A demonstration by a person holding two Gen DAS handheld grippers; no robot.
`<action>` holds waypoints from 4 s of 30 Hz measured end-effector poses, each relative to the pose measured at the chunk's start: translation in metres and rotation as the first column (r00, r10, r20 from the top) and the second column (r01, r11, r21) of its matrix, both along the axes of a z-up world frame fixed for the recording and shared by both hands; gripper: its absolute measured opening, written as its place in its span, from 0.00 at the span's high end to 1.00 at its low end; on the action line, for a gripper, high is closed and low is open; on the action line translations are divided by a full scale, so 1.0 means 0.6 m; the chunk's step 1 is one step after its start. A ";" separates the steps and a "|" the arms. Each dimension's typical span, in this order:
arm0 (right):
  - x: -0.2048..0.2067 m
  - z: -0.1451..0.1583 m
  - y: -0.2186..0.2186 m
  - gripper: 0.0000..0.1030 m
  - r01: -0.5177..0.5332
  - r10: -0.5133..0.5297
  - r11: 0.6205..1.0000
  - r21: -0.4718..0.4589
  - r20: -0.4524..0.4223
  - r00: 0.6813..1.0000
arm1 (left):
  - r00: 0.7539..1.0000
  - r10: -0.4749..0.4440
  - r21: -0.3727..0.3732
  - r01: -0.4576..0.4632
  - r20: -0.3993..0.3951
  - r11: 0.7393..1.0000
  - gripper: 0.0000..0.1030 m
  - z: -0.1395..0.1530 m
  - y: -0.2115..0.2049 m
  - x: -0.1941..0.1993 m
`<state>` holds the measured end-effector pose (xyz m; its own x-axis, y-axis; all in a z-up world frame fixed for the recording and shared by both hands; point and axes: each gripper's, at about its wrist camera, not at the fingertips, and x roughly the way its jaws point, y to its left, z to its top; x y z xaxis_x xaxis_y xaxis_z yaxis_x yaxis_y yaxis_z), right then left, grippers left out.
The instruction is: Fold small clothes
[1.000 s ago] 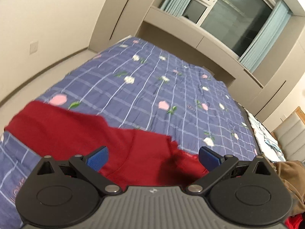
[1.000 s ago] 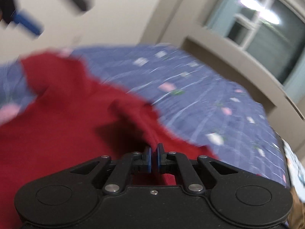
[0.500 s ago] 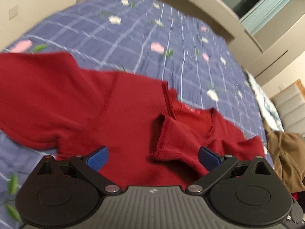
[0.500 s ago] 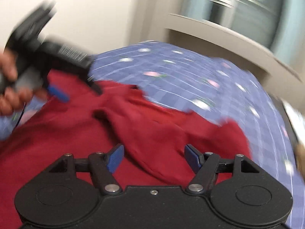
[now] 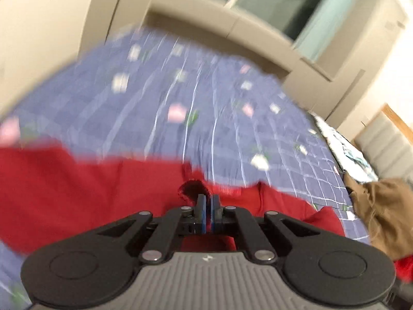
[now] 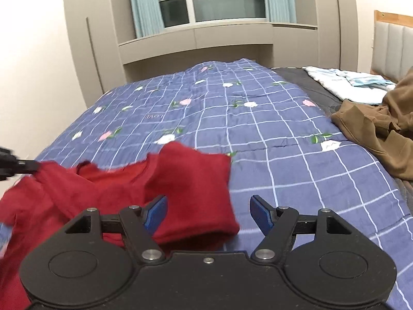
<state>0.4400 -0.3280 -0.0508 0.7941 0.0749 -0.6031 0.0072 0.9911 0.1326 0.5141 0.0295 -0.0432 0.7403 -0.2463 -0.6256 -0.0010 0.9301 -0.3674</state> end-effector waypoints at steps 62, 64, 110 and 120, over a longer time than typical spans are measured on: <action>0.020 -0.023 0.104 0.01 -0.156 0.159 0.986 0.058 -0.055 0.986 | 0.933 0.348 0.021 -0.347 -0.089 0.937 0.02 -0.053 0.198 -0.161; 0.000 -0.021 0.135 0.01 -0.195 0.198 0.978 0.069 -0.044 0.979 | 0.892 0.438 0.011 -0.440 -0.110 0.898 0.02 -0.064 0.243 -0.183; -0.051 -0.020 0.322 0.01 -0.423 0.424 0.906 0.021 -0.077 0.902 | 0.553 0.762 -0.569 -0.764 -0.337 0.303 0.93 -0.201 0.539 -0.169; -0.060 -0.022 0.297 0.01 -0.399 0.401 0.916 0.044 -0.071 0.913 | 0.485 0.805 -0.452 -0.836 -0.341 0.312 0.98 -0.177 0.526 -0.144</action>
